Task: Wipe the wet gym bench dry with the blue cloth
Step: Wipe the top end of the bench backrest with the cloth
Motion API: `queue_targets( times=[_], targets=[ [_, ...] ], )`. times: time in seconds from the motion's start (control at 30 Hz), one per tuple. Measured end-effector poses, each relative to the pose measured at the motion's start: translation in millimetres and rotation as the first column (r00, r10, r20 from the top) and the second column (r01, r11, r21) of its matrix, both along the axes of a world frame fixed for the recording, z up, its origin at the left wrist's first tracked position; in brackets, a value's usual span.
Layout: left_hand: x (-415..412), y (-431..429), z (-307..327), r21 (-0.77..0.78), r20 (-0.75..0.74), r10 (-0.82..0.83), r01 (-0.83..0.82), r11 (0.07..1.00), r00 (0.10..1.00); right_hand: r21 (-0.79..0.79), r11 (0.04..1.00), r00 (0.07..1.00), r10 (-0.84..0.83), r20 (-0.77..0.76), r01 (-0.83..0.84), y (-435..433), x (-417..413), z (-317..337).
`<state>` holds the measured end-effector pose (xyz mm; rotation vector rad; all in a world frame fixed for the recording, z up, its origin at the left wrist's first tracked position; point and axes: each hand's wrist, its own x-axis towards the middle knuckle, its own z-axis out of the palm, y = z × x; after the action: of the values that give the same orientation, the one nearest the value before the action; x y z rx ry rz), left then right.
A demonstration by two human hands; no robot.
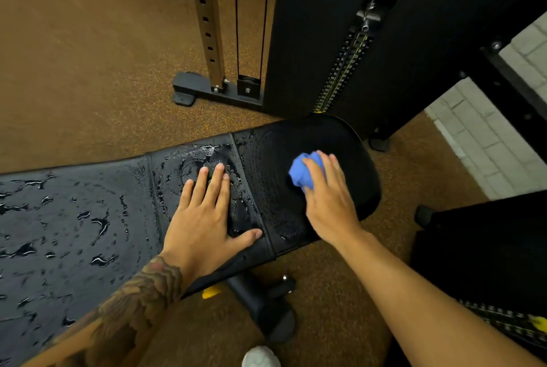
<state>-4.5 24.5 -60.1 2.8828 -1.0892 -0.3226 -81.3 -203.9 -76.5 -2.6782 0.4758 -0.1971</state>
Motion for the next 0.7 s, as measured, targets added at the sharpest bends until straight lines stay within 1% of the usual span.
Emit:
queue_targets(
  times=[0.03,0.07,0.17,0.23,0.3,0.37,0.47,0.53,0.6,0.7],
  targets=[
    [0.0,-0.2,-0.1,0.0,0.006,-0.002,0.002,1.0,1.0,-0.006,0.999,0.999,0.033,-0.007,-0.033,10.3,8.9,0.1],
    [0.0,-0.3,-0.5,-0.002,0.013,-0.002,0.002,1.0,1.0,-0.011,0.994,0.994,0.107,-0.014,-0.107,21.7,11.0,0.9],
    [-0.7,1.3,-2.2,0.002,0.013,-0.016,0.016,1.0,1.0,-0.027,0.922,0.922,0.384,-0.057,-0.386,46.2,-22.6,4.4],
    [-0.2,1.8,-2.1,-0.011,0.007,-0.019,0.019,1.0,1.0,-0.005,0.896,0.893,0.443,-0.073,-0.445,35.1,-51.5,5.6],
    [0.2,2.0,-1.3,-0.011,0.005,-0.021,0.021,1.0,1.0,0.007,0.91,0.908,0.413,-0.074,-0.414,15.5,-64.3,6.4],
    [1.0,1.7,-1.1,-0.012,0.014,-0.022,0.022,1.0,1.0,0.012,0.943,0.941,0.332,-0.065,-0.332,0.1,-53.9,5.6],
    [0.8,1.9,-0.9,-0.018,0.006,-0.017,0.017,1.0,1.0,-0.021,0.993,0.993,0.114,-0.032,-0.115,-8.9,1.6,0.5],
    [0.0,1.2,-1.2,-0.018,0.003,-0.019,0.019,1.0,1.0,-0.046,0.999,1.0,0.021,0.003,-0.021,-6.4,53.3,-3.2],
    [0.1,0.6,-2.2,-0.019,0.009,-0.02,0.021,1.0,1.0,-0.04,0.999,1.0,0.025,0.006,-0.025,7.8,100.9,-4.4],
    [0.8,0.6,-3.4,-0.022,0.012,-0.027,0.028,0.999,1.0,-0.034,0.978,0.979,0.204,-0.003,-0.204,33.8,125.5,-2.5]
  ],
)
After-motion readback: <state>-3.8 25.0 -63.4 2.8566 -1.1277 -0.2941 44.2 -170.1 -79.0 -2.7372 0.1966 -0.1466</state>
